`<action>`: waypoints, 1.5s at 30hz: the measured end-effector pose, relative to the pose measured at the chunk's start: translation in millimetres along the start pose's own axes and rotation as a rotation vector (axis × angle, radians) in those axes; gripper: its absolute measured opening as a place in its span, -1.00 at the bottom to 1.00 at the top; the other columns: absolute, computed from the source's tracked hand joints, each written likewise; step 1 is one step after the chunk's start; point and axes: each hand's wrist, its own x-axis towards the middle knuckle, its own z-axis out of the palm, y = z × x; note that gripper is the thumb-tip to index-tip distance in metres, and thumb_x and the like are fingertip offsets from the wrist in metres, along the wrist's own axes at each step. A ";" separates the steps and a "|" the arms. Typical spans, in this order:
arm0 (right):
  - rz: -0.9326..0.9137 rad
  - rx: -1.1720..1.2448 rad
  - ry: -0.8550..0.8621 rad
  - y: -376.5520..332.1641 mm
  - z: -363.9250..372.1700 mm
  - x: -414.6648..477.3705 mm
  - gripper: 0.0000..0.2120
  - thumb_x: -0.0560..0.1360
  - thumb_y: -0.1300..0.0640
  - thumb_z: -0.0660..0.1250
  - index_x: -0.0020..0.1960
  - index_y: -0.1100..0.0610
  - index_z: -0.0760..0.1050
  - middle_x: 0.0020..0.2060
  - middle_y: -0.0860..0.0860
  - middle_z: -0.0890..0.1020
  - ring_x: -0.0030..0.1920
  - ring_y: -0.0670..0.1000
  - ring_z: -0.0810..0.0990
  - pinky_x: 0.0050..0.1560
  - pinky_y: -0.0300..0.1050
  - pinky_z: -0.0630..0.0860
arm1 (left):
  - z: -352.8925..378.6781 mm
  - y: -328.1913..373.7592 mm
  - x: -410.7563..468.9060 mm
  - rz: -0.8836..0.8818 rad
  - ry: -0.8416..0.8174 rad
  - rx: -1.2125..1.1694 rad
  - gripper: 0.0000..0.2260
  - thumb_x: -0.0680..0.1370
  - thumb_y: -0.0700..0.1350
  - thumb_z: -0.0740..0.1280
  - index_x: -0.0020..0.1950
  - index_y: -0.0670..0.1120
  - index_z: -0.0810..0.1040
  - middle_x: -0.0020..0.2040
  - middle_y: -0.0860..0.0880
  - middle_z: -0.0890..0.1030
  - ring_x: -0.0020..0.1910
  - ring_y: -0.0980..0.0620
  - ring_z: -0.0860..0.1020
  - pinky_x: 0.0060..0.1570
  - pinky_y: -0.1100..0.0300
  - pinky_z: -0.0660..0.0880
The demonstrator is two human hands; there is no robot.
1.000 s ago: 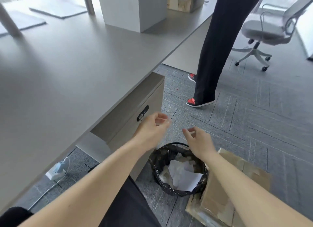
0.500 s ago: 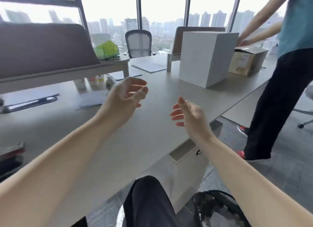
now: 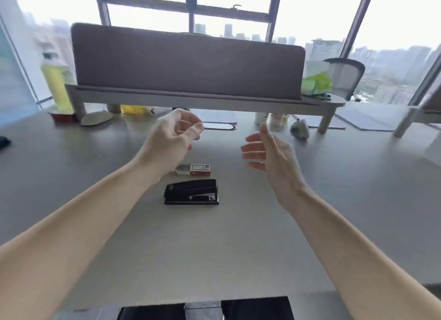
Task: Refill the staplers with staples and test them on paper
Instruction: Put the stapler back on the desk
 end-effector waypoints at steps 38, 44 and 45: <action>0.122 0.077 -0.006 80.3 59.3 41.2 -0.55 0.74 -0.11 0.17 -0.05 0.17 0.66 -0.06 0.19 0.77 -0.12 0.03 0.73 0.07 0.03 0.64 | -9.1 -93.5 -24.3 0.036 -0.157 0.161 -0.70 0.44 -0.13 0.61 -0.03 -0.02 0.50 -0.09 0.01 0.74 -0.09 -0.04 0.71 0.03 -0.12 0.62; 0.129 0.097 0.027 86.1 78.0 79.6 -0.53 0.74 -0.14 0.15 -0.10 0.13 0.66 -0.18 0.06 0.75 -0.06 0.11 0.75 0.17 0.08 0.68 | -11.7 -79.7 34.2 0.055 0.109 0.101 -0.72 0.45 -0.15 0.60 -0.01 -0.07 0.52 -0.19 0.04 0.76 -0.25 0.18 0.69 -0.21 0.32 0.56; 0.133 0.106 0.030 88.7 81.0 85.0 -0.52 0.74 -0.13 0.14 -0.10 0.13 0.66 -0.17 0.08 0.75 -0.03 0.14 0.75 0.19 0.10 0.69 | -12.1 -79.5 48.1 0.054 0.148 0.136 -0.71 0.44 -0.12 0.61 0.00 -0.07 0.53 -0.18 0.06 0.75 -0.26 0.21 0.68 -0.22 0.37 0.53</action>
